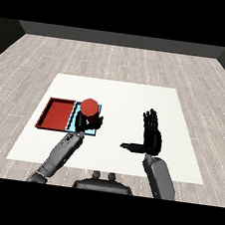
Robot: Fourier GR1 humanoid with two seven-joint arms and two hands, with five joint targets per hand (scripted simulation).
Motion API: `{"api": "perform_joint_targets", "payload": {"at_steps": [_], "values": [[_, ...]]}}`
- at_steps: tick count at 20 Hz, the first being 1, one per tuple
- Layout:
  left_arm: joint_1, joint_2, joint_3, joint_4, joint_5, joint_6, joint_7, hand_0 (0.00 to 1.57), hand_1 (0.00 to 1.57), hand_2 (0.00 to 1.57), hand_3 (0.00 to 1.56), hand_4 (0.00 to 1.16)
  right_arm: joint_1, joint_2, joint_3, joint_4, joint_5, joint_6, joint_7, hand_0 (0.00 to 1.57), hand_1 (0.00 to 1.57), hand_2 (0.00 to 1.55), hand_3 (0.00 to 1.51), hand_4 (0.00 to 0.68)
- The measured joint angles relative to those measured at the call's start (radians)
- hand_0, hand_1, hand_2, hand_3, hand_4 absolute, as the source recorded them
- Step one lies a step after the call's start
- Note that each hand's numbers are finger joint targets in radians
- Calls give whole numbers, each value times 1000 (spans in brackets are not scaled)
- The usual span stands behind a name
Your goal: Pick the red can and put it in the red box
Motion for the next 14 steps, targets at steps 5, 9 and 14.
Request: {"api": "perform_joint_targets", "payload": {"at_steps": [5,9,14], "values": [[1,128,86,-45,-11,-13,84,1571,1571,1571,1491,1112,89,-44,-81,-18,-51,49,-23,0,0,0,0,0],[3,228,139,-13,-39,-26,140,1571,1571,1542,1474,1133,141,-69,-129,-17,-82,81,-29,0,0,0,0,0],[-22,336,193,183,-72,-76,180,1571,1571,1562,1505,1081,150,-61,-153,40,-99,109,-59,0,0,0,0,0]]}}
